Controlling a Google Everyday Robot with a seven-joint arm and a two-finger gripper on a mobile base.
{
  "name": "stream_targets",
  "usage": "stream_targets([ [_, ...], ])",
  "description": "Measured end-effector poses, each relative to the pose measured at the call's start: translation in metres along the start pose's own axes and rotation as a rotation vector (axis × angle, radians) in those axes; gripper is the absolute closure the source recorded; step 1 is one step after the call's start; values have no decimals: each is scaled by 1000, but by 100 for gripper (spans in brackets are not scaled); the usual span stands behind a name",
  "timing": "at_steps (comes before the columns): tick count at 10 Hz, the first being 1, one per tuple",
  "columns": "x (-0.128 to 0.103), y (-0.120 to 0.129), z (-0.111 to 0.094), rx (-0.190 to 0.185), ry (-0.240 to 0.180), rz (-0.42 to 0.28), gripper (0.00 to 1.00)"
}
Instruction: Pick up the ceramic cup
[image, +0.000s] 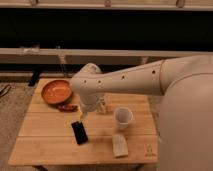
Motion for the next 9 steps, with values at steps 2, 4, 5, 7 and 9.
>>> stream_targets([
  [2,13,-35,-2,1,-9,68,20],
  [4,22,-55,0,3,-14,129,20],
  [5,24,-58,2,3,-14,145,20],
  [7,30,-69,18,-7,-12,182,20],
  [9,29,-71,31,-7,-8,188,20],
])
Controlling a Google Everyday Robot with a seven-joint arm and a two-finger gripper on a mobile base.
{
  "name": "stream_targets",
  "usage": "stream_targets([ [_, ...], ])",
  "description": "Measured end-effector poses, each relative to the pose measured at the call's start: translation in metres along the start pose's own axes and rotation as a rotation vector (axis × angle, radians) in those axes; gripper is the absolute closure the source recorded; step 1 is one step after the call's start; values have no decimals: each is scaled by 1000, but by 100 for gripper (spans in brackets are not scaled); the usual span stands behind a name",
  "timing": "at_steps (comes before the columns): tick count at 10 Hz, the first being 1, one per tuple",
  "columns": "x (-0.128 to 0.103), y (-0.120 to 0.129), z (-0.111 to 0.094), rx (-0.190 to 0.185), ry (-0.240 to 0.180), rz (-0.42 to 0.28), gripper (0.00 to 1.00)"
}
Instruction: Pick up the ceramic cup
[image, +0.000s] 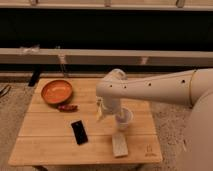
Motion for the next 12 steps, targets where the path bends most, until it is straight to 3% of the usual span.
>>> stream_targets([
  [3,-3,-9,22,17,14,15,21],
  [6,-4,-18,33,26,42,36,47],
  [8,0,-24,32,47,67,62,70],
  [10,5,-32,20,79,67,94,90],
  [12,7,-38,6,129,61,103,100],
])
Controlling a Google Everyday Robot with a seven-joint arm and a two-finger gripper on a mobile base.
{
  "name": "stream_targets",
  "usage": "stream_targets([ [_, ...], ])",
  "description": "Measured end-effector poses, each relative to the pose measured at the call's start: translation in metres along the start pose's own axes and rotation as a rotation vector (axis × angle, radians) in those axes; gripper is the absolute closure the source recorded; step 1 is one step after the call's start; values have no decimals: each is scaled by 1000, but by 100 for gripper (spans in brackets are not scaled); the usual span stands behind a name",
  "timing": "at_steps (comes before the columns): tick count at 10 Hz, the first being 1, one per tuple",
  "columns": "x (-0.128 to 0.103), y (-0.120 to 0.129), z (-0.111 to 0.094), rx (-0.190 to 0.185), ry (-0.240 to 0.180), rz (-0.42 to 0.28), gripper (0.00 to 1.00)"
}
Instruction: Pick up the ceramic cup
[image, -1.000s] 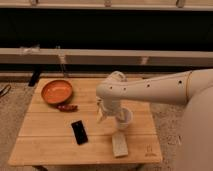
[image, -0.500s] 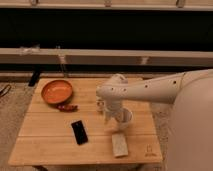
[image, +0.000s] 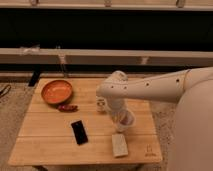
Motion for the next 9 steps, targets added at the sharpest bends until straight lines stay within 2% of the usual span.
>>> stream_targets([
  [2,0,-14,-21,36,-14,17,100],
  [4,-4,-23,-36,45,-29,12,100],
  [6,-10,-36,-56,18,-46,3,100],
  [9,-11,-38,-59,5,-47,3,100],
])
